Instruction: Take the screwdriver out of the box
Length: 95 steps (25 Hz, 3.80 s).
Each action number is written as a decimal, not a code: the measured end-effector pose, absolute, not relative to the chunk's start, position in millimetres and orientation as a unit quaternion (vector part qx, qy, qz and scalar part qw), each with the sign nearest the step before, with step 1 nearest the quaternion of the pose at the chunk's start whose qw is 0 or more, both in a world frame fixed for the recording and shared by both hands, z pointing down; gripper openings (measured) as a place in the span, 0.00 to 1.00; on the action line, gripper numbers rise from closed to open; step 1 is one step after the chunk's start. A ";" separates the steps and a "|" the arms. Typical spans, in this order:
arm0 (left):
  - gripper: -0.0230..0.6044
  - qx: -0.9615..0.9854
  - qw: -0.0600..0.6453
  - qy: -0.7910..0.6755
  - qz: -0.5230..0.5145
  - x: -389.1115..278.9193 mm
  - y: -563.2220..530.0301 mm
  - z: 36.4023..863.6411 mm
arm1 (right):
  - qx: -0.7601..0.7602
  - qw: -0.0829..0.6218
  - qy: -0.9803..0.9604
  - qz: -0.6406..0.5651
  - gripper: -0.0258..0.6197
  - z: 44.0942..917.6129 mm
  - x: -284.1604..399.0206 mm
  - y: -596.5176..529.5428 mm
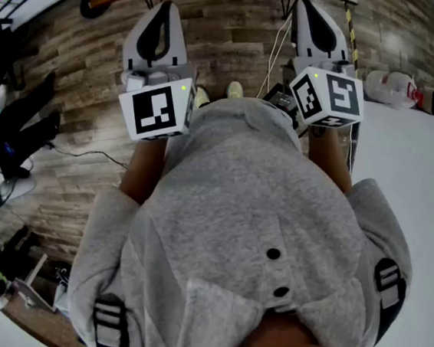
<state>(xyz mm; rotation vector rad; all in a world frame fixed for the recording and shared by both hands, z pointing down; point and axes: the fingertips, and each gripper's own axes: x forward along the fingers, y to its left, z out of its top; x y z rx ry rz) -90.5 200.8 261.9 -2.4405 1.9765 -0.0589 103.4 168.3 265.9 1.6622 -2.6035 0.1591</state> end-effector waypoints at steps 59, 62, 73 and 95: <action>0.05 -0.766 -0.026 0.641 -0.040 -75.4 126.8 281.3 | 0.512 0.044 -0.853 0.091 0.06 300.7 97.2 65.9; 0.05 -0.769 -0.029 0.638 -0.033 -92.4 96.6 280.3 | 0.515 0.047 -0.851 0.089 0.06 299.4 79.0 42.6; 0.05 -0.780 -0.043 0.624 -0.031 -141.3 18.2 289.1 | 0.535 0.062 -0.838 0.087 0.06 301.7 35.9 -24.3; 0.05 -0.795 -0.058 0.603 -0.023 -189.5 -64.1 303.0 | 0.551 0.083 -0.826 0.084 0.06 308.0 -14.4 -100.3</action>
